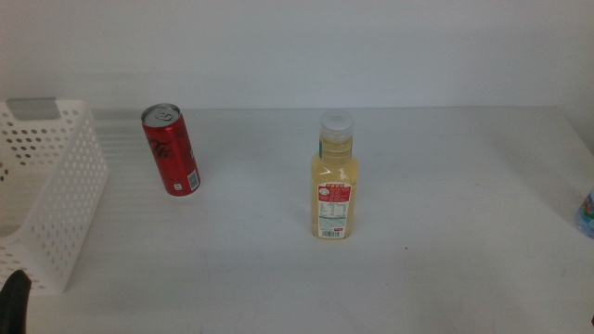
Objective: Use arms to grab the bottles and put them into the dustbin to the left of the table.
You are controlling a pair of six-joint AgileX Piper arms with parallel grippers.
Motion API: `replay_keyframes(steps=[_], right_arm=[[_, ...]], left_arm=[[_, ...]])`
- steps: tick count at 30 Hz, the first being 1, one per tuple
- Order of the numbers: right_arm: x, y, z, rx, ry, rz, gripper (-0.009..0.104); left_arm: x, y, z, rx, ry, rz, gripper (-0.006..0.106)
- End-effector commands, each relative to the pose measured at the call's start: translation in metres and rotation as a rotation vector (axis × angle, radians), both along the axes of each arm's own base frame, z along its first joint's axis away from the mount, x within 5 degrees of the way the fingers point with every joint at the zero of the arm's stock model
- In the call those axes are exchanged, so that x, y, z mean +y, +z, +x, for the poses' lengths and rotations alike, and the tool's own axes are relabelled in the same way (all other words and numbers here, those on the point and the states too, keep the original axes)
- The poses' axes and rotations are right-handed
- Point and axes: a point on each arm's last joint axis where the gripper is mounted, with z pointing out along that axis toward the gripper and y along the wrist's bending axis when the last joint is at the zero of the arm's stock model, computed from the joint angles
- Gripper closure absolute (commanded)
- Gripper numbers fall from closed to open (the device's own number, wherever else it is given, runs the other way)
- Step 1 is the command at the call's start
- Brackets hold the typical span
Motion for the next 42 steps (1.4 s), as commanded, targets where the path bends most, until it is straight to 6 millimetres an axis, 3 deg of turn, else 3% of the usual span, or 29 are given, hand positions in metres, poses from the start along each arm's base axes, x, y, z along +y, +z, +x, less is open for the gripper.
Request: replay_keyframes(steps=[1, 10, 17, 24, 33, 42], right_arm=[[0.000, 0.011, -0.001, -0.109, 0.002, -0.011, 0.018], [0.000, 0.011, -0.001, -0.109, 0.002, -0.011, 0.018], [0.000, 0.011, -0.001, -0.109, 0.002, -0.011, 0.018], [0.000, 0.011, -0.001, -0.109, 0.002, -0.011, 0.018], [0.000, 0.011, -0.001, -0.109, 0.002, -0.011, 0.018], [0.000, 0.011, -0.001, -0.109, 0.002, -0.011, 0.018]], left_arm=[[0.000, 0.005, 0.003, -0.053, -0.005, -0.038, 0.010], [-0.003, 0.018, 0.032, -0.126, -0.045, -0.081, 0.010], [-0.020, 0.008, 0.057, -0.050, -0.189, -0.071, 0.010], [-0.026, -0.006, 0.077, -0.007, -0.211, -0.079, 0.010], [-0.029, -0.018, 0.092, -0.032, -0.221, -0.094, 0.010], [-0.031, -0.024, 0.094, 0.004, -0.236, -0.088, 0.010]])
